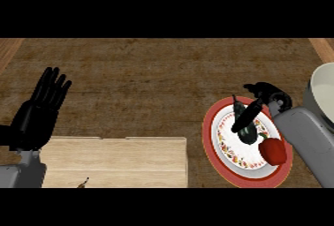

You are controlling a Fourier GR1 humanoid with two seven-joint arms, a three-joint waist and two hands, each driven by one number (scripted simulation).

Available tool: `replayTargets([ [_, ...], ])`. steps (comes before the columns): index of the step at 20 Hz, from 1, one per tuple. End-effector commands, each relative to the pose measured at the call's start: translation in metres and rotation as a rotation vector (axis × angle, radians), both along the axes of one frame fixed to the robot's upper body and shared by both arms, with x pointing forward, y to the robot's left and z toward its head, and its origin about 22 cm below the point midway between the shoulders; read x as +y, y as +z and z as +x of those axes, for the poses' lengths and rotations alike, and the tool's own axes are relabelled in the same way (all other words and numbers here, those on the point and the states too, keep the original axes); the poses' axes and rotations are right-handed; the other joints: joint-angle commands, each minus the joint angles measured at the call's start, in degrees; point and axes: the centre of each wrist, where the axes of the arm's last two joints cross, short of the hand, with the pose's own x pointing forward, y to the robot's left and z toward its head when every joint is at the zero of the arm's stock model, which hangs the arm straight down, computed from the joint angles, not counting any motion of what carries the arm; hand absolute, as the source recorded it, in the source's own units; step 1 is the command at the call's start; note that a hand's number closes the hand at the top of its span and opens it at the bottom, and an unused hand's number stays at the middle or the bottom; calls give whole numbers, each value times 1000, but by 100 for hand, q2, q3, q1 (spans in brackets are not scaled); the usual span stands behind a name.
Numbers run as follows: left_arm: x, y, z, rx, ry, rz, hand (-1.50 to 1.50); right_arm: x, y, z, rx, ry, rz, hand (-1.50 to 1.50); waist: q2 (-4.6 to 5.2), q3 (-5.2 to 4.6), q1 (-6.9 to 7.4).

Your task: Pick the eggplant from the plate and place it in the bowl

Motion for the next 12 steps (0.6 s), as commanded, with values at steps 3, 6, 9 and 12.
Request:
replayTargets([
  [3,21,-1,10,3,-8,0,0,14,-18,-4,105,-20,-56,-150,7,-2,-3],
  [6,21,-1,-1,2,4,-2,0,-14,-26,-1,131,-16,-52,-150,7,0,11],
  [9,-7,17,3,-14,-21,5,0,22,-51,8,135,-22,-55,-150,20,4,71],
  [12,-7,4,2,-6,-15,9,0,21,-59,2,157,-4,-67,150,13,2,44],
])
